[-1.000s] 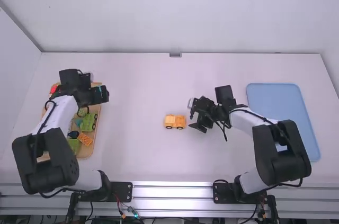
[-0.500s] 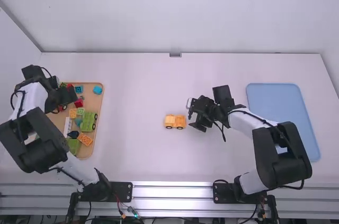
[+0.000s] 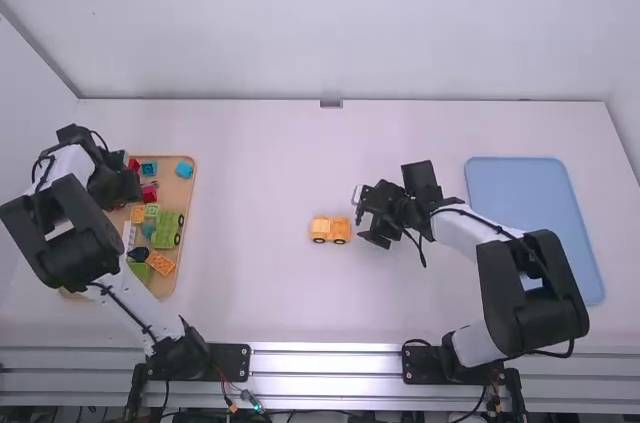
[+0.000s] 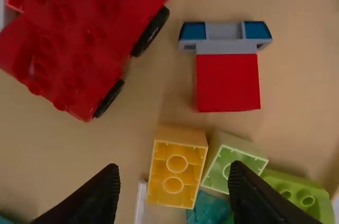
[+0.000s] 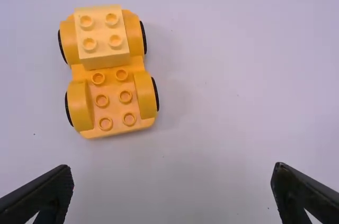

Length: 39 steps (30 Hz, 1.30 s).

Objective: Assemble lego blocks to make yellow taxi

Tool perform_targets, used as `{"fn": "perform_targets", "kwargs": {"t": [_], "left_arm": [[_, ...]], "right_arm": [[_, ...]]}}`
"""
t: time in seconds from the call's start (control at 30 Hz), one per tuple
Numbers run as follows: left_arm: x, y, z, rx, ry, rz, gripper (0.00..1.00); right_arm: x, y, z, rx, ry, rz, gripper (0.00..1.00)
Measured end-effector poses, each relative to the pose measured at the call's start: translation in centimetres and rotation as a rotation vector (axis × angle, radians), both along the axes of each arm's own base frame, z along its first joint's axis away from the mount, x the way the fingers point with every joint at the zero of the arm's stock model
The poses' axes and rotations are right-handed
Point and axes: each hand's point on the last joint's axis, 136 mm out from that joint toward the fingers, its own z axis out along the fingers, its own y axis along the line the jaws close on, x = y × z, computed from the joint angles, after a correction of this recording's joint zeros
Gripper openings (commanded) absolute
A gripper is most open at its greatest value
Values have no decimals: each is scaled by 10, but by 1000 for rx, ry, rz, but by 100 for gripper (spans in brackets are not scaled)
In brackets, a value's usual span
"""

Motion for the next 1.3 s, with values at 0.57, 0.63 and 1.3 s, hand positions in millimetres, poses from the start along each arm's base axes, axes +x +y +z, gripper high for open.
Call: {"fn": "perform_targets", "kwargs": {"t": [0.57,0.63,1.3], "left_arm": [[0,0,-22,27,-28,-28,44],[0,0,-24,29,-30,-31,42],[-4,-3,-31,26,-23,-16,41]], "right_arm": [[1,0,0,-2,-5,2,99],[1,0,0,-1,-3,0,99],[1,0,0,0,-4,0,99]]}}
